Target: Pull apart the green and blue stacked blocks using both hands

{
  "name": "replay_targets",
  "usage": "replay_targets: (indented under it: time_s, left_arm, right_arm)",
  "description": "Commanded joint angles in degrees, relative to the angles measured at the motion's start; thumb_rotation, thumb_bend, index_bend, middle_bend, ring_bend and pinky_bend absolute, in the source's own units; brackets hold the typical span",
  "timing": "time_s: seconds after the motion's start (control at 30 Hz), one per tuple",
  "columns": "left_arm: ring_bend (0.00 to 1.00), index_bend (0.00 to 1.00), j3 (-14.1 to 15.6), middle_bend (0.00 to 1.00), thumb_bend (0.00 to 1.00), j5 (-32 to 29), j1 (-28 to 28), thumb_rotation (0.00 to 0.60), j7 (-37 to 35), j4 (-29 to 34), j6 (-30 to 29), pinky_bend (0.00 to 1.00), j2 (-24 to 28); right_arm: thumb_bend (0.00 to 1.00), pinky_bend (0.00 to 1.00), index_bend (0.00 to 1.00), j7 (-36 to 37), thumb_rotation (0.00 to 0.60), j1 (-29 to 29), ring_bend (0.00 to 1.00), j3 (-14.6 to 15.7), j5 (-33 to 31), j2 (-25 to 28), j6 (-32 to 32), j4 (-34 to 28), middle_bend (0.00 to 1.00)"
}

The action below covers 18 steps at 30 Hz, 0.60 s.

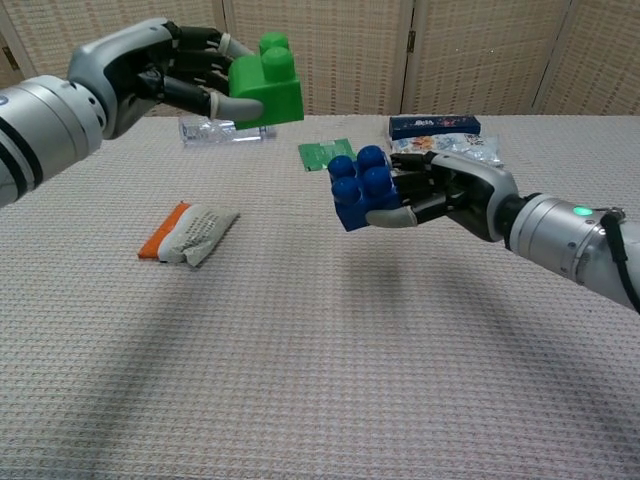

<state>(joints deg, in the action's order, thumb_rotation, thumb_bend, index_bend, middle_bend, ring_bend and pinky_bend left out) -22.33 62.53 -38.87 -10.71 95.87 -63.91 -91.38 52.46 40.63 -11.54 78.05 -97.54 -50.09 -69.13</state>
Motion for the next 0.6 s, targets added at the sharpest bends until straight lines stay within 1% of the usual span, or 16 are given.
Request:
replay_targets:
  time_s: [0.03, 0.13, 0.27, 0.37, 0.5, 0.6]
  left_arm:
    - [0.34, 0.66, 2.47, 0.84, 0.42, 2.42, 1.47, 0.6, -0.04, -2.01, -0.94, 0.0, 0.61]
    - [0.34, 0.66, 5.15, 0.84, 0.42, 4.53, 2.81, 0.6, -0.22, -4.46, -1.72, 0.0, 0.41]
    - [0.34, 0.66, 8.57, 0.84, 0.42, 6.02, 4.4, 0.6, -1.77, -8.84, -1.44, 0.0, -1.17]
    - [0.34, 0.66, 10.12, 0.84, 0.42, 7.24, 5.25, 0.6, -3.49, -12.49, -1.54, 0.0, -2.91]
    - [0.34, 0.66, 11.51, 0.84, 0.42, 8.79, 6.21, 0.6, -5.75, -17.33, -1.96, 0.0, -5.26]
    - [0.34, 0.66, 12.26, 0.84, 0.42, 9.34, 6.84, 0.6, -7.61, -20.51, -1.63, 0.0, -6.7]
  right_arm:
    - [0.31, 0.33, 0.71, -4.78, 0.6, -1.5, 0.51, 1.23, -0.16, 3.79, -0.41, -2.2, 0.52]
    - [0.31, 0.33, 0.71, -11.21, 0.6, -2.33, 0.51, 2.13, -1.18, 7.49, 0.05, -5.1, 0.52]
    - [0.31, 0.33, 0.71, -21.9, 0.6, -3.01, 0.51, 3.13, -3.63, 12.4, 0.9, -9.63, 0.52]
    - [0.31, 0.33, 0.71, -27.77, 0.6, -3.7, 0.51, 3.1, -6.79, 14.45, 0.98, -12.02, 0.52]
    - [0.31, 0.33, 0.71, -32.2, 0.6, -4.55, 0.51, 3.42, -9.62, 16.19, 1.21, -14.13, 0.52]
    - [0.31, 0.33, 0.71, -34.14, 0.6, -5.19, 0.51, 3.97, -10.79, 16.7, 1.49, -14.21, 0.52]
